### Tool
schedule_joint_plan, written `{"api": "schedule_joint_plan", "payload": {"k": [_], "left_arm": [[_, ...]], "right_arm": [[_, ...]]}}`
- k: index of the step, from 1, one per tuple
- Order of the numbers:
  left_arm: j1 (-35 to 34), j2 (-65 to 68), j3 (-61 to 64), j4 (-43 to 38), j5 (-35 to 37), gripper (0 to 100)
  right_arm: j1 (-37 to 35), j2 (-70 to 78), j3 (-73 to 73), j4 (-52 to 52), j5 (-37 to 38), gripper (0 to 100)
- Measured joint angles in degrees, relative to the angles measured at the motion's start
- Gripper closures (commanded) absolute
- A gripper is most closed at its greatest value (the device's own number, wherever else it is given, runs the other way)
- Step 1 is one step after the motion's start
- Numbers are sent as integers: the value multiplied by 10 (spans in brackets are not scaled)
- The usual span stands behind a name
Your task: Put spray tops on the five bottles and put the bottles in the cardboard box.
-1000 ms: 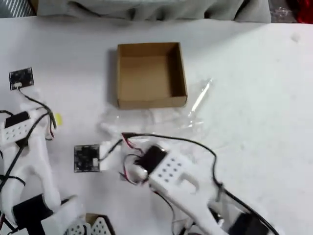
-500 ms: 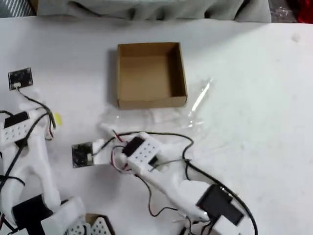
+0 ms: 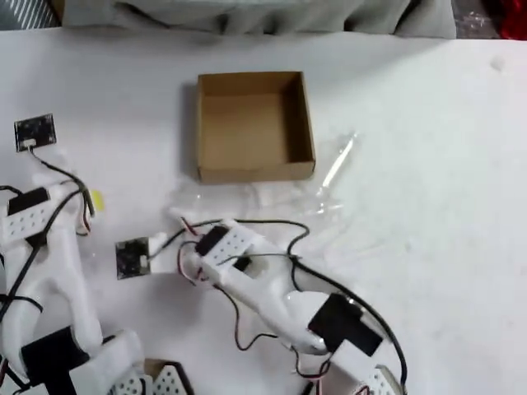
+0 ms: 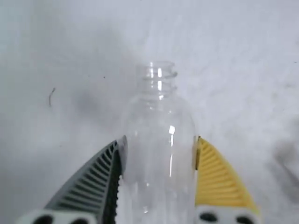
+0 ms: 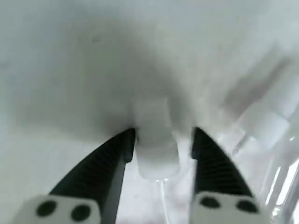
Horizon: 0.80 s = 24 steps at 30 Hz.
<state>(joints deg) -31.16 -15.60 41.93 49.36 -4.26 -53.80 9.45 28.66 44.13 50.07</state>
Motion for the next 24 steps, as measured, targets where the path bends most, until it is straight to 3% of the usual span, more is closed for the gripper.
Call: {"api": "schedule_joint_plan", "payload": {"k": [7,18,24], "left_arm": [[0,0,1,0,0,976],[70,-7,16,3,0,979],[106,-134,16,40,0,977]], "right_arm": [[52,-4,-98,112,-73,982],[241,-170,-311,359,-366,978],[275,-267,-416,484,-390,980]]}}
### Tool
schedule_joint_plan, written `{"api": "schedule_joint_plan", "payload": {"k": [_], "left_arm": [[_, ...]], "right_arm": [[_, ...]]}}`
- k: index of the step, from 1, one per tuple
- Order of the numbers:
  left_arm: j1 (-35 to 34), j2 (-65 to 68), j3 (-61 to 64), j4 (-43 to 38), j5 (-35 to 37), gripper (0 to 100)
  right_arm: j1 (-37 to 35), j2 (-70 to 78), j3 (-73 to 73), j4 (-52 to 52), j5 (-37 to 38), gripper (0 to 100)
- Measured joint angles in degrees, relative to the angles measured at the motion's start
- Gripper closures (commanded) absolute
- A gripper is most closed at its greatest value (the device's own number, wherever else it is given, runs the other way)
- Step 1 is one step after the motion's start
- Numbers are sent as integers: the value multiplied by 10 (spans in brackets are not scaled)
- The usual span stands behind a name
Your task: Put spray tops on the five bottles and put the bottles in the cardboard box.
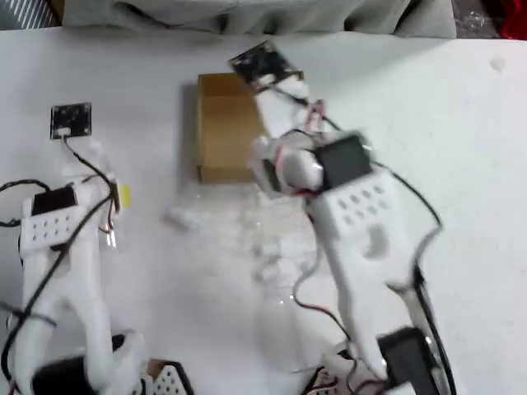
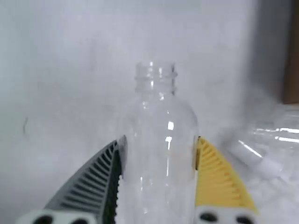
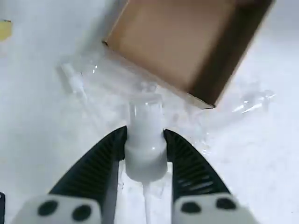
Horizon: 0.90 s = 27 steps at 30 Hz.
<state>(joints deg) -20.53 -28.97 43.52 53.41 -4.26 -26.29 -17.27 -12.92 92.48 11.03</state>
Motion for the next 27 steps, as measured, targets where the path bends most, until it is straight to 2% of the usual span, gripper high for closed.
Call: {"api": "schedule_joint_plan", "payload": {"k": [4,9,12,16,20,27], "left_arm": [[49,-112,0,10,0,976],[125,-217,11,10,0,976],[178,-256,40,-18,0,976],[231,-298,113,-95,0,976],[255,-355,202,-180,0,976],[300,-444,305,-270,0,977]], "right_arm": [[24,-67,-84,6,-1,981],[63,-122,-107,-55,-1,982],[81,-135,-102,-101,-15,982],[83,-142,-44,-171,-141,982],[84,-140,25,-265,-272,982],[85,-140,120,-497,-302,982]]}}
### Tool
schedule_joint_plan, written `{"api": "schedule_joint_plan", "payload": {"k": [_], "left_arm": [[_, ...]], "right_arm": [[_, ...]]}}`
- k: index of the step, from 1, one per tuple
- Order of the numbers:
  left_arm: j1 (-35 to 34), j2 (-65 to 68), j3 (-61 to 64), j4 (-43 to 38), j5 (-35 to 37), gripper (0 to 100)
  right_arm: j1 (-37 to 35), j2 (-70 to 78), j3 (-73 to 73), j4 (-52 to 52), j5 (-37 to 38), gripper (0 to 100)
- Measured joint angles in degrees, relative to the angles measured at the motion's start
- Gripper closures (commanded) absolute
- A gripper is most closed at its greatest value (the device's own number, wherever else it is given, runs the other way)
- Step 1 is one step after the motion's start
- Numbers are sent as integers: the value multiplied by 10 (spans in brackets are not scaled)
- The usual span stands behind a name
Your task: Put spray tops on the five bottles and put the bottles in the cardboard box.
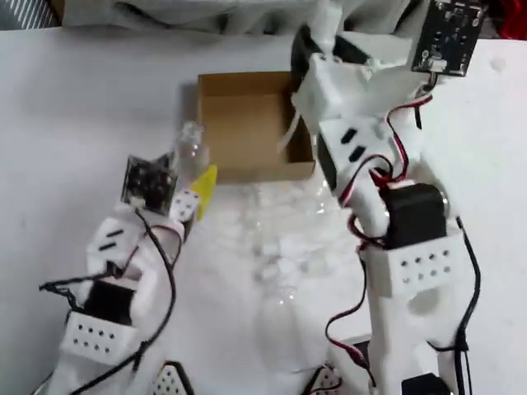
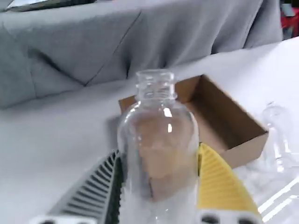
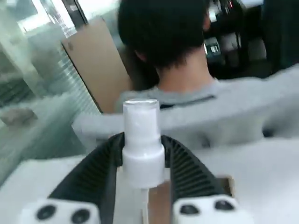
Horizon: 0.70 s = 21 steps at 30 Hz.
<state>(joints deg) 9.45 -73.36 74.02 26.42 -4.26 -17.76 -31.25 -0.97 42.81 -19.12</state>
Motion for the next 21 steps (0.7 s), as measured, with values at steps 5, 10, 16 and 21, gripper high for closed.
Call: {"api": "schedule_joint_plan", "payload": {"k": [5,10,16,21], "left_arm": [[34,-39,43,-32,0,976],[35,-70,81,-36,0,976],[39,-108,109,-36,0,976],[39,-148,135,-36,0,976]], "right_arm": [[-34,-4,72,-164,-1,982],[-54,-51,152,-207,-1,982],[-95,-109,222,-260,-1,982],[-113,-118,279,-314,-1,982]]}}
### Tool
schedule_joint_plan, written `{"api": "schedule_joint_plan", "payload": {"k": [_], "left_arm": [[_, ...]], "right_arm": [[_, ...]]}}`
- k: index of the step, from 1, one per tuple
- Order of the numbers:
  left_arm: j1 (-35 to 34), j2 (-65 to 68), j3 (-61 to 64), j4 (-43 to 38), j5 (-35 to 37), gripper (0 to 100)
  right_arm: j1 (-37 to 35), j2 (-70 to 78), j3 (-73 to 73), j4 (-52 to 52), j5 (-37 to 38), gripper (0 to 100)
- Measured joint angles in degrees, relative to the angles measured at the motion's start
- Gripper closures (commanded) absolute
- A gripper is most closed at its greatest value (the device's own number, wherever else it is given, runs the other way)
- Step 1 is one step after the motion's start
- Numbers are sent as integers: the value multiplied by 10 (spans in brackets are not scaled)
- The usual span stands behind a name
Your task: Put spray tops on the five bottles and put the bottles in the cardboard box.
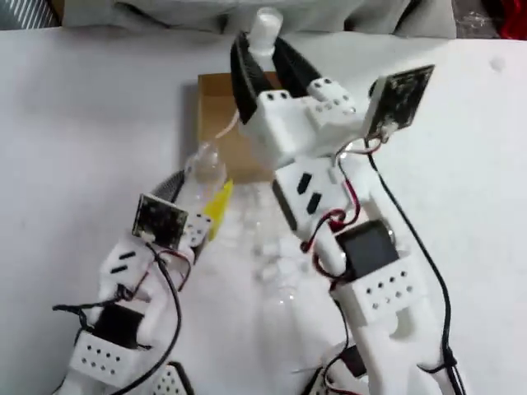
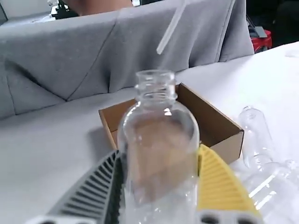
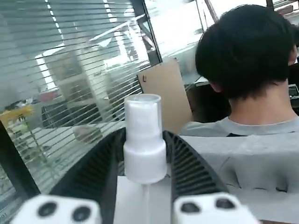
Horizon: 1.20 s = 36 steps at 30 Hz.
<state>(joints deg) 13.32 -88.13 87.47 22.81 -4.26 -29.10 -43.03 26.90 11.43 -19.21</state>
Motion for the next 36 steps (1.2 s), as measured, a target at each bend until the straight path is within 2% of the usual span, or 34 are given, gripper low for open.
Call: {"api": "schedule_joint_plan", "payload": {"k": [8,16,36], "left_arm": [[0,-60,34,0,0,976],[0,-67,34,0,0,976],[0,-67,34,0,0,976]], "right_arm": [[-3,0,10,-23,1,982],[-73,0,-52,82,36,982],[-55,0,-55,84,37,982]]}}
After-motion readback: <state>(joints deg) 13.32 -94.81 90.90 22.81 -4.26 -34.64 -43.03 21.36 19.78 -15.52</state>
